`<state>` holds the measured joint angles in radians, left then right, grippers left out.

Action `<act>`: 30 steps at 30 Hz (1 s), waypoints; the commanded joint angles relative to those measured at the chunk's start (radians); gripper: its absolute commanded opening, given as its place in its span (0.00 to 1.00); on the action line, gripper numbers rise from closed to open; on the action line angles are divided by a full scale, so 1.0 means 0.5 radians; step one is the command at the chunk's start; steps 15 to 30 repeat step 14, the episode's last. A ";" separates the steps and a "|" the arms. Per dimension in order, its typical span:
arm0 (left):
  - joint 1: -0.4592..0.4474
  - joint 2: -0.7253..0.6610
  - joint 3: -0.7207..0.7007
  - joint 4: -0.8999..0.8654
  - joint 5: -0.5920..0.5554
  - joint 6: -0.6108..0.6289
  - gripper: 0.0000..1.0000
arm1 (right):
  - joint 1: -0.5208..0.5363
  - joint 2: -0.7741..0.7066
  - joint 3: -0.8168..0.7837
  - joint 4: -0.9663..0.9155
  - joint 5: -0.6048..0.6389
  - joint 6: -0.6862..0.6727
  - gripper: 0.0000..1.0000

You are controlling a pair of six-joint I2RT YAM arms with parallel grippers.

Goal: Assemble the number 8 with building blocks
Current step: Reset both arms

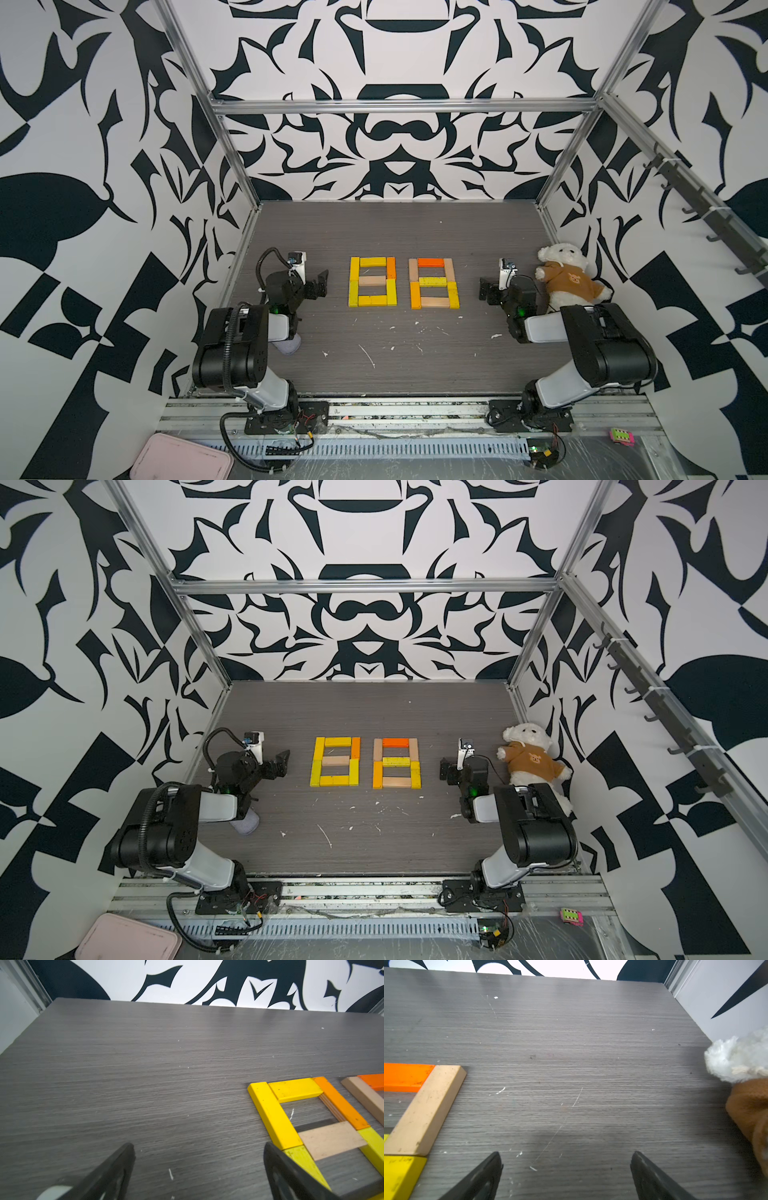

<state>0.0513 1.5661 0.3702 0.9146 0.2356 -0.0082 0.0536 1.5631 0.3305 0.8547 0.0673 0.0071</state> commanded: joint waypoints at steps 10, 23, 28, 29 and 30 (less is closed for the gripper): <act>-0.001 0.002 -0.004 0.039 0.085 0.020 0.99 | -0.011 -0.012 0.055 0.105 0.037 0.020 1.00; -0.001 0.001 -0.004 0.039 0.086 0.020 0.99 | -0.009 -0.023 0.048 0.111 0.031 0.023 1.00; -0.001 0.001 -0.004 0.039 0.086 0.020 0.99 | -0.009 -0.023 0.048 0.111 0.031 0.023 1.00; -0.001 0.001 -0.004 0.039 0.086 0.020 0.99 | -0.009 -0.023 0.048 0.111 0.031 0.023 1.00; -0.001 0.001 -0.004 0.039 0.086 0.020 0.99 | -0.009 -0.023 0.048 0.111 0.031 0.023 1.00</act>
